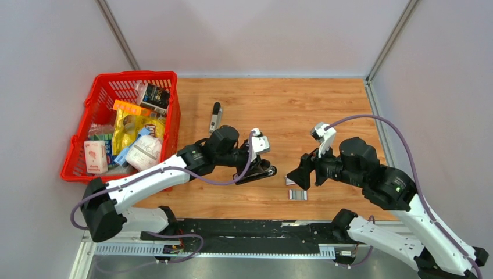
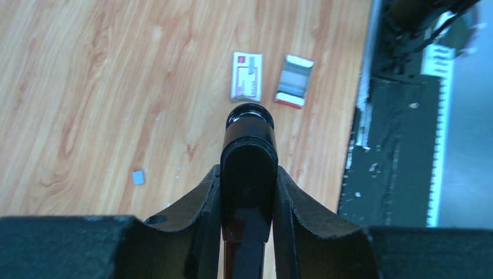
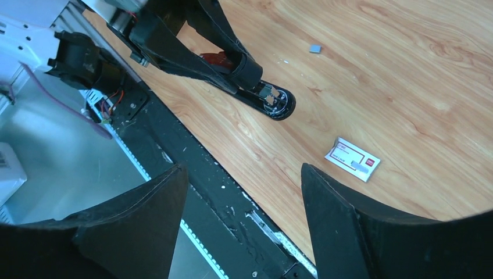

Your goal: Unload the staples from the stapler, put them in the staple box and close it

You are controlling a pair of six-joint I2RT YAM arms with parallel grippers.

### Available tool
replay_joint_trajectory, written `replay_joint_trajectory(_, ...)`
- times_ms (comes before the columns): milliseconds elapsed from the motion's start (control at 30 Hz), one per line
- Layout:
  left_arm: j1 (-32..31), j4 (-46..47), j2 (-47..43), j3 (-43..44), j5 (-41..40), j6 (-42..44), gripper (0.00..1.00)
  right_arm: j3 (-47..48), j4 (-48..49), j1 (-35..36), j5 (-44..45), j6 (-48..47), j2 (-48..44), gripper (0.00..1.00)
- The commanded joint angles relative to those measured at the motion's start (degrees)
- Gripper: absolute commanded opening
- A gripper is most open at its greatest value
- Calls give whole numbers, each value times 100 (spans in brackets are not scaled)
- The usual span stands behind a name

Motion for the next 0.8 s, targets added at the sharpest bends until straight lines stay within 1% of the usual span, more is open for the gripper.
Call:
replay_joint_trajectory(0, 154, 769, -595, -208, 1008, -607, 0, 324, -19, 0, -527, -364, 62, 73)
replay_joint_trajectory(33, 172, 874, -622, -235, 1244, -738, 0, 350, 8, -9, -614, -416, 79, 72)
replay_joint_trajectory(100, 190, 989, -727, -305, 1517, -783, 0, 421, 8, -9, -825, -522, 141, 70)
replay_joint_trajectory(133, 190, 1033, -806, -349, 1589, -957, 0, 447, 17, 0, -922, -592, 176, 69)
replay_joint_trajectory(167, 199, 1129, -868, -367, 1737, -1046, 0, 447, 34, 0, -1001, -636, 202, 66)
replay_joint_trajectory(233, 190, 1288, -1008, -437, 1887, -1187, 0, 456, 95, 0, -1142, -698, 281, 53)
replay_joint_trajectory(333, 208, 1490, -1298, -542, 1985, -1337, 0, 447, 262, 0, -1397, -716, 404, 39)
replay_joint_trajectory(467, 234, 1658, -1544, -622, 2046, -1583, 0, 412, 543, 0, -1599, -611, 598, 15)
replay_joint_trajectory(533, 234, 1877, -1641, -657, 2020, -1680, 0, 403, 719, 0, -1600, -523, 668, 8)
replay_joint_trajectory(633, 234, 1947, -1685, -701, 1985, -1776, 0, 395, 965, 9, -1635, -382, 756, 1)
replay_joint_trajectory(767, 243, 1992, -1712, -754, 1985, -1820, 0, 421, 1194, 17, -1687, -206, 871, 0)
